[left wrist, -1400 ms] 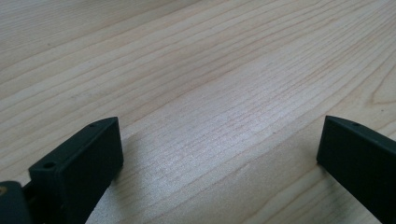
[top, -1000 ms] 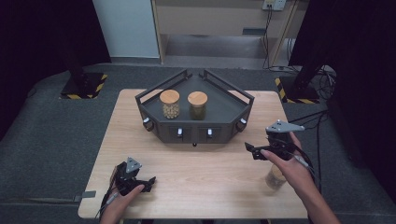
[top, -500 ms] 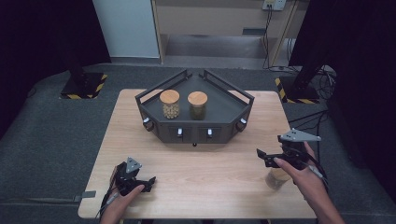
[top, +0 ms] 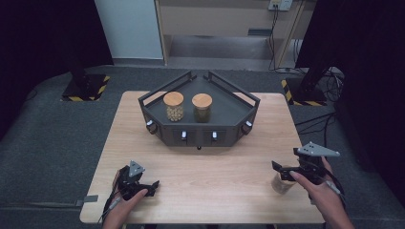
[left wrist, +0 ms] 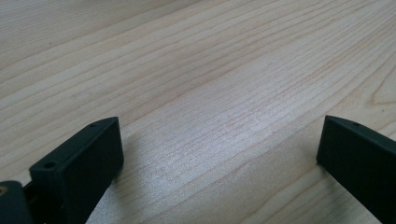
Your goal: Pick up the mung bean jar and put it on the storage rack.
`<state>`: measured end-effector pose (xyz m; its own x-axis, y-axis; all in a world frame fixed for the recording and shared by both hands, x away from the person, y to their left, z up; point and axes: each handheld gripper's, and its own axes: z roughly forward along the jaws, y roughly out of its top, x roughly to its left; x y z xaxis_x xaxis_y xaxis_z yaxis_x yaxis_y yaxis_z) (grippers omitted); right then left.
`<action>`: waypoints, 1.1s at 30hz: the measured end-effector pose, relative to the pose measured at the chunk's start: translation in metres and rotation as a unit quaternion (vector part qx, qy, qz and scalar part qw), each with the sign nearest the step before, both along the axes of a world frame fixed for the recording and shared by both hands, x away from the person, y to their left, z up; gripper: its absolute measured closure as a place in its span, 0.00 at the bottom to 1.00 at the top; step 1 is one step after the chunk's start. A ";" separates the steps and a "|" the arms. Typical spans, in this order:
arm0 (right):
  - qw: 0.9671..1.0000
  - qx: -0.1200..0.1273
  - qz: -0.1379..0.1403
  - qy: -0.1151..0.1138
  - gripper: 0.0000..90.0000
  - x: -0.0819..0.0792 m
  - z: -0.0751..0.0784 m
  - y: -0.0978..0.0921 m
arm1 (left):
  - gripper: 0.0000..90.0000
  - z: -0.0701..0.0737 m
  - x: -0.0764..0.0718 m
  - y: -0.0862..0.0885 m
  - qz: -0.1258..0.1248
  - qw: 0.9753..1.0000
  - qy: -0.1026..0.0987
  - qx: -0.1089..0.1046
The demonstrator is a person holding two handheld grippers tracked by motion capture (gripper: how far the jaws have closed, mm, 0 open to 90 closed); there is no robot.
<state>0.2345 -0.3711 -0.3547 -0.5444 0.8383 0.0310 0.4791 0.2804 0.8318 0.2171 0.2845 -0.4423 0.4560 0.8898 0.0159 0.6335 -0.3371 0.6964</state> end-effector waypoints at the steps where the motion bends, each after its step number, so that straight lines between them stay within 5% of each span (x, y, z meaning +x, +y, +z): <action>1: 1.000 0.000 0.000 0.000 0.03 -0.001 -0.001 -0.001 | 0.00 0.000 0.000 0.000 0.000 1.000 0.000 0.000; 33: 0.999 -0.012 -0.020 0.026 0.04 -0.023 -0.051 -0.015 | 0.00 0.000 0.000 0.000 0.000 1.000 0.000 0.000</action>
<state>0.2114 -0.3857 -0.4059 -0.5080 0.8605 0.0386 0.5325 0.2786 0.7992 0.2171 0.2845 -0.4423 0.4560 0.8898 0.0161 0.6335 -0.3372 0.6964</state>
